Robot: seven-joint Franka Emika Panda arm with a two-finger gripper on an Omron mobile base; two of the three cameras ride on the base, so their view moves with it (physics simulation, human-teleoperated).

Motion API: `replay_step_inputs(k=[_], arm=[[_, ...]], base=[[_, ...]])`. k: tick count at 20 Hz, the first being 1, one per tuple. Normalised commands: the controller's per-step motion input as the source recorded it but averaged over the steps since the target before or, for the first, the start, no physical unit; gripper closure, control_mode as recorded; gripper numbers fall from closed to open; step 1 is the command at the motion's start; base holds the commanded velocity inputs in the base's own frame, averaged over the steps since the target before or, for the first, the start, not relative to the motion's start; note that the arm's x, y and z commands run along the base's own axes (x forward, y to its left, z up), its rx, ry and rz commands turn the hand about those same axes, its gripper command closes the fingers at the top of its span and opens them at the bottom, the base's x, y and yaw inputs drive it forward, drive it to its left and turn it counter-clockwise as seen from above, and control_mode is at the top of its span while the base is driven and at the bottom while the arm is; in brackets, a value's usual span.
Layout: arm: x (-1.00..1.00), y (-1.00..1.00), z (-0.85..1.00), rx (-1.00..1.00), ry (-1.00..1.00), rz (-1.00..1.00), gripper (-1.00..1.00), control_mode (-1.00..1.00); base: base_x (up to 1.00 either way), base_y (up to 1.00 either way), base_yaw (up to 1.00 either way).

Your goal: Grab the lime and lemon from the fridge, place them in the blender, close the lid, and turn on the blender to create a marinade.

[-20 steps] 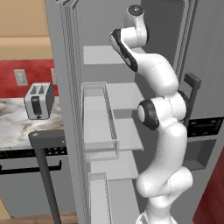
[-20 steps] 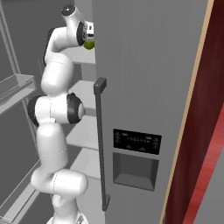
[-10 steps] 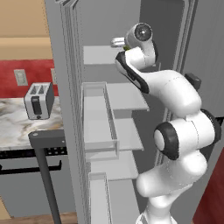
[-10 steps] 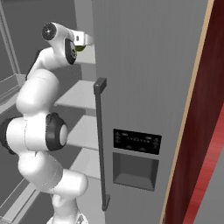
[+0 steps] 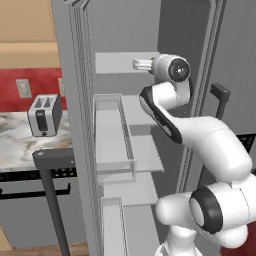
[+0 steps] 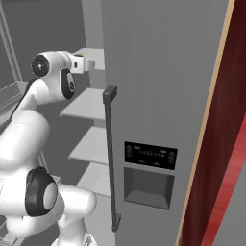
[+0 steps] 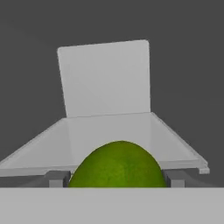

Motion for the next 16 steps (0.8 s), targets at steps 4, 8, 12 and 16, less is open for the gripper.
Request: replay_step_inputs(k=[4, 8, 12, 16], arm=[[-1.0, 0.0, 0.43, 0.14, 0.0, 0.0, 1.0, -1.0], [-1.0, 0.0, 0.52, 0.09, 0.09, 0.0, 1.0, -1.0], [-1.0, 0.0, 0.09, 0.03, 0.23, 0.0, 1.0, -1.0], [-1.0, 0.0, -0.18, 0.0, 0.21, 0.0, 1.0, -1.0]], base=[[0.0, 0.0, 0.0], [0.0, 0.0, 0.0], [0.0, 0.0, 0.0], [0.0, 0.0, 0.0]])
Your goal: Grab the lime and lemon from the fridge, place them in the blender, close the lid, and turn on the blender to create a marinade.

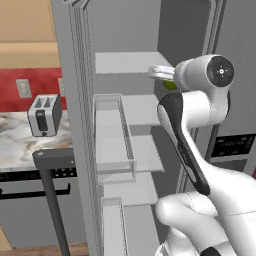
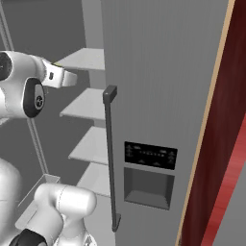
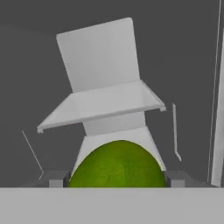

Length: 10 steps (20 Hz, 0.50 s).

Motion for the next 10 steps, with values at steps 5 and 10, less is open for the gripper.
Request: replay_step_inputs(k=[5, 10], arm=[[-1.0, -0.01, -0.47, 0.0, 0.06, 0.0, 1.0, -1.0], [-0.99, -0.03, -0.59, 0.0, 0.0, 0.0, 1.0, -1.0]], base=[[0.0, 0.0, 0.0], [0.0, 0.0, 0.0]])
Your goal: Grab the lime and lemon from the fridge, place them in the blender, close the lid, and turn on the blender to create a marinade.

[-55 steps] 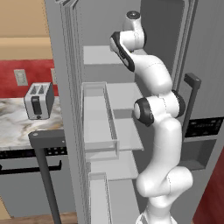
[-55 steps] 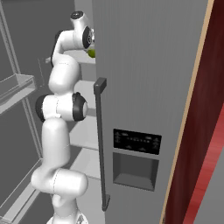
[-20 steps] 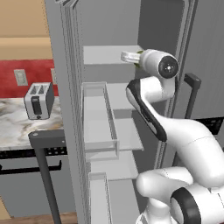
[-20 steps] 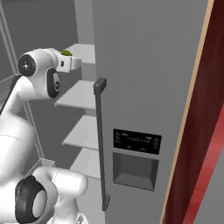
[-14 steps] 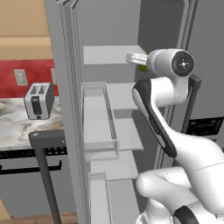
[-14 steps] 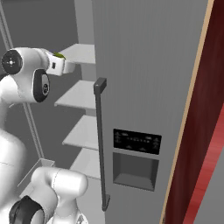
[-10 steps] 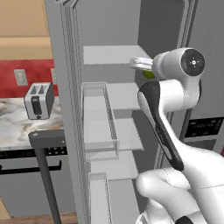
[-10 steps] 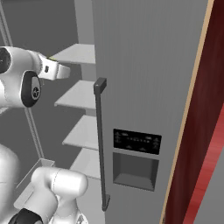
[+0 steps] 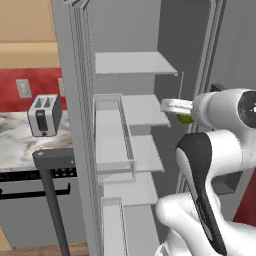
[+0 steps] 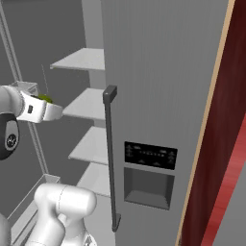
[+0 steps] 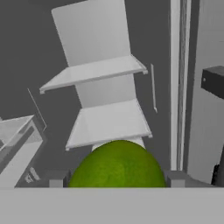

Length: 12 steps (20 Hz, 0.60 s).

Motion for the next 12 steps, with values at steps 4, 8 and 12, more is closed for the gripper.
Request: replay_step_inputs(k=[4, 8, 12], arm=[[-0.71, -0.04, -0.63, 0.0, 0.1, 0.0, 1.0, -1.0], [-0.31, -0.03, -0.72, 0.0, 0.26, 0.0, 1.0, -1.0], [-0.01, 0.0, -0.67, 0.0, 0.34, 0.03, 1.0, -1.0]], base=[[0.0, 0.0, 0.0], [0.0, 0.0, 0.0], [0.0, 0.0, 0.0]])
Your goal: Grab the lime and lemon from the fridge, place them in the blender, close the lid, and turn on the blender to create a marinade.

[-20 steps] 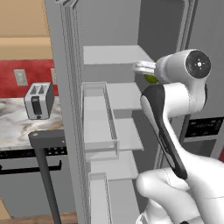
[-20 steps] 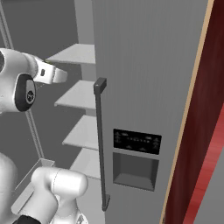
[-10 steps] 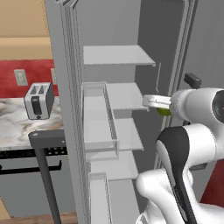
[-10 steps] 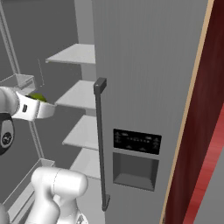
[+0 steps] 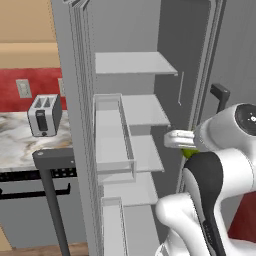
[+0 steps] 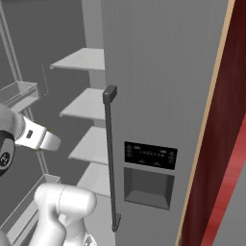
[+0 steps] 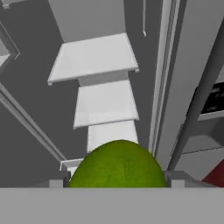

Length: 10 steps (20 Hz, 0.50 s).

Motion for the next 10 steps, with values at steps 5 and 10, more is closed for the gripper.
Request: replay_step_inputs(k=[5, 10], arm=[[-0.18, 0.0, -0.31, 0.0, 0.14, 0.04, 1.0, 1.0], [0.0, 0.0, 0.0, 0.0, 0.0, 0.0, 1.0, 1.0]], base=[[-0.37, 0.0, 0.04], [-1.0, 0.0, 0.16]])
